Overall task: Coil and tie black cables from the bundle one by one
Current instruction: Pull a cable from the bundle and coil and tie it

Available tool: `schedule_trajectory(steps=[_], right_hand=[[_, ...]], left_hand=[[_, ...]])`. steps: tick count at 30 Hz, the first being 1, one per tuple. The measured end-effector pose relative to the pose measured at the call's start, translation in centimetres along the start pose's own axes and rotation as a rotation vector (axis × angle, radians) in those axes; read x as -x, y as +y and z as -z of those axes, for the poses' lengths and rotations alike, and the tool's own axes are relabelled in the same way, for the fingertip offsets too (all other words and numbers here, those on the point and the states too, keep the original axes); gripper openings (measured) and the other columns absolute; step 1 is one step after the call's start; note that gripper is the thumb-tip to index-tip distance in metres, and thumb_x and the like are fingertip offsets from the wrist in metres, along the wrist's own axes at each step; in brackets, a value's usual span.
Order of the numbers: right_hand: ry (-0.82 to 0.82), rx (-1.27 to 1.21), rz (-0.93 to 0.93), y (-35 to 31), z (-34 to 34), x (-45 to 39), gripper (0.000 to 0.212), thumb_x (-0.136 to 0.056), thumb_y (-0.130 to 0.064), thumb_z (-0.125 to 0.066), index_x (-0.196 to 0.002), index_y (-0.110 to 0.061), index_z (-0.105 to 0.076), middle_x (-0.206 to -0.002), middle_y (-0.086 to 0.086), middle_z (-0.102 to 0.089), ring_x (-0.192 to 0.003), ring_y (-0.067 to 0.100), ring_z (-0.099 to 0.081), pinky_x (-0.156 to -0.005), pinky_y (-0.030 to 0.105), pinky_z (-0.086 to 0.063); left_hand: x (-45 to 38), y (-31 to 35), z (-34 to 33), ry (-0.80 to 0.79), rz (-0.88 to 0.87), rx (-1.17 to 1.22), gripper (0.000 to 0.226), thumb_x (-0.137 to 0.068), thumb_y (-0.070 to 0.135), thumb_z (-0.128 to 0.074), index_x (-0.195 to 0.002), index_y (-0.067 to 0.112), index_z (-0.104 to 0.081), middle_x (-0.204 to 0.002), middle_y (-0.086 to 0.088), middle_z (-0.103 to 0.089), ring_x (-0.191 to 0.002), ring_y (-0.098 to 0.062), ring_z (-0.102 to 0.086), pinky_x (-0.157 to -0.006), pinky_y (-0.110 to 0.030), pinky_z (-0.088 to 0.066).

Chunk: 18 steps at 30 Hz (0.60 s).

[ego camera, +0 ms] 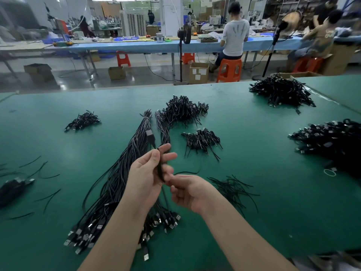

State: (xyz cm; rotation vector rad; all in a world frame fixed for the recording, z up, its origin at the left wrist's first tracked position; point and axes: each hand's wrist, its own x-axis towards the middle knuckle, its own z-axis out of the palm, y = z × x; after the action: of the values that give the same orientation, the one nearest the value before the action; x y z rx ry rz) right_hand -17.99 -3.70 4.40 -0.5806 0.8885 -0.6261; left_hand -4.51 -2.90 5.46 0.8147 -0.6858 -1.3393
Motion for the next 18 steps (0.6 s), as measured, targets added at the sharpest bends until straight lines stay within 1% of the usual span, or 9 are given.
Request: schedule_trajectory(steps=[1, 4, 7, 10, 12, 13, 15, 17, 18], right_hand=[[0.001, 0.042, 0.026, -0.3, 0.0, -0.1, 0.003, -0.091, -0.009, -0.069, -0.09, -0.007, -0.069, -0.07, 0.0, -0.068, -0.052, 0.005, -0.058, -0.056, 0.019, -0.05], [0.036, 0.148, 0.098, -1.3, 0.0, -0.4, 0.013, -0.089, -0.014, -0.073, -0.099, -0.005, -0.071, -0.072, 0.002, -0.067, -0.06, 0.009, -0.06, -0.06, 0.022, -0.053], [0.054, 0.234, 0.177, -2.1, -0.2, -0.8, 0.006, -0.092, -0.014, -0.069, -0.095, -0.009, -0.073, -0.072, 0.001, -0.071, -0.066, 0.011, -0.066, -0.067, 0.024, -0.056], [0.123, 0.304, 0.248, -2.6, -0.2, -1.2, 0.005, -0.09, -0.011, -0.072, -0.087, -0.011, -0.075, -0.08, 0.006, -0.074, -0.075, 0.016, -0.07, -0.089, 0.036, -0.058], [0.151, 0.367, 0.286, -2.8, -0.1, -1.1, 0.003, -0.088, -0.012, -0.074, -0.089, -0.009, -0.075, -0.087, 0.008, -0.075, -0.082, 0.018, -0.071, -0.094, 0.039, -0.055], [0.143, 0.365, 0.294, -2.8, 0.0, -1.1, 0.004, -0.088, -0.012, -0.074, -0.088, -0.008, -0.074, -0.087, 0.008, -0.075, -0.081, 0.018, -0.071, -0.091, 0.037, -0.057], [0.121, 0.323, 0.295, -3.0, 0.0, -0.8, 0.009, -0.089, -0.012, -0.072, -0.082, -0.007, -0.073, -0.079, 0.008, -0.075, -0.069, 0.018, -0.071, -0.074, 0.029, -0.061], [0.128, 0.358, 0.318, -3.3, -0.3, -0.5, 0.013, -0.09, -0.01, -0.072, -0.078, -0.005, -0.071, -0.067, 0.006, -0.072, -0.055, 0.017, -0.068, -0.06, 0.025, -0.059], [0.136, 0.381, 0.345, -3.3, -0.5, -0.4, 0.014, -0.091, -0.009, -0.071, -0.078, -0.003, -0.069, -0.064, 0.005, -0.071, -0.053, 0.015, -0.067, -0.059, 0.025, -0.058]], left_hand=[[0.1, 0.0, 0.3, -0.034, 0.013, -0.033, 0.035, -0.094, 0.021, -0.052, -0.116, -0.002, -0.067, -0.085, -0.013, -0.073, -0.045, -0.014, -0.053, -0.043, -0.021, -0.045], [0.7, -0.2, 1.2, -0.116, 0.046, -0.099, 0.034, -0.094, 0.02, -0.053, -0.115, -0.002, -0.069, -0.075, -0.013, -0.066, -0.043, -0.013, -0.049, -0.041, -0.02, -0.041], [1.4, -0.2, 1.6, -0.16, 0.065, -0.166, 0.033, -0.094, 0.02, -0.052, -0.11, 0.0, -0.072, -0.073, -0.014, -0.064, -0.045, -0.015, -0.051, -0.043, -0.022, -0.043], [2.3, -0.5, 1.7, -0.174, 0.099, -0.251, 0.032, -0.093, 0.022, -0.053, -0.108, 0.002, -0.073, -0.071, -0.014, -0.063, -0.048, -0.02, -0.056, -0.047, -0.026, -0.048], [2.7, -0.9, 1.8, -0.144, 0.102, -0.29, 0.03, -0.094, 0.022, -0.052, -0.103, 0.007, -0.076, -0.07, -0.014, -0.063, -0.05, -0.023, -0.06, -0.048, -0.029, -0.051], [2.9, -1.1, 1.9, -0.132, 0.103, -0.322, 0.029, -0.096, 0.02, -0.05, -0.099, 0.009, -0.077, -0.069, -0.014, -0.063, -0.051, -0.024, -0.062, -0.049, -0.03, -0.052], [3.2, -1.7, 2.0, -0.126, 0.129, -0.387, 0.03, -0.102, 0.015, -0.047, -0.097, 0.009, -0.076, -0.069, -0.015, -0.065, -0.053, -0.029, -0.066, -0.05, -0.033, -0.055], [3.5, -2.5, 2.1, -0.113, 0.154, -0.414, 0.03, -0.106, 0.011, -0.042, -0.103, 0.005, -0.072, -0.069, -0.016, -0.065, -0.055, -0.032, -0.068, -0.051, -0.033, -0.057], [3.5, -2.9, 2.1, -0.09, 0.15, -0.421, 0.029, -0.107, 0.011, -0.041, -0.107, 0.004, -0.07, -0.069, -0.016, -0.065, -0.055, -0.032, -0.068, -0.052, -0.034, -0.057]])
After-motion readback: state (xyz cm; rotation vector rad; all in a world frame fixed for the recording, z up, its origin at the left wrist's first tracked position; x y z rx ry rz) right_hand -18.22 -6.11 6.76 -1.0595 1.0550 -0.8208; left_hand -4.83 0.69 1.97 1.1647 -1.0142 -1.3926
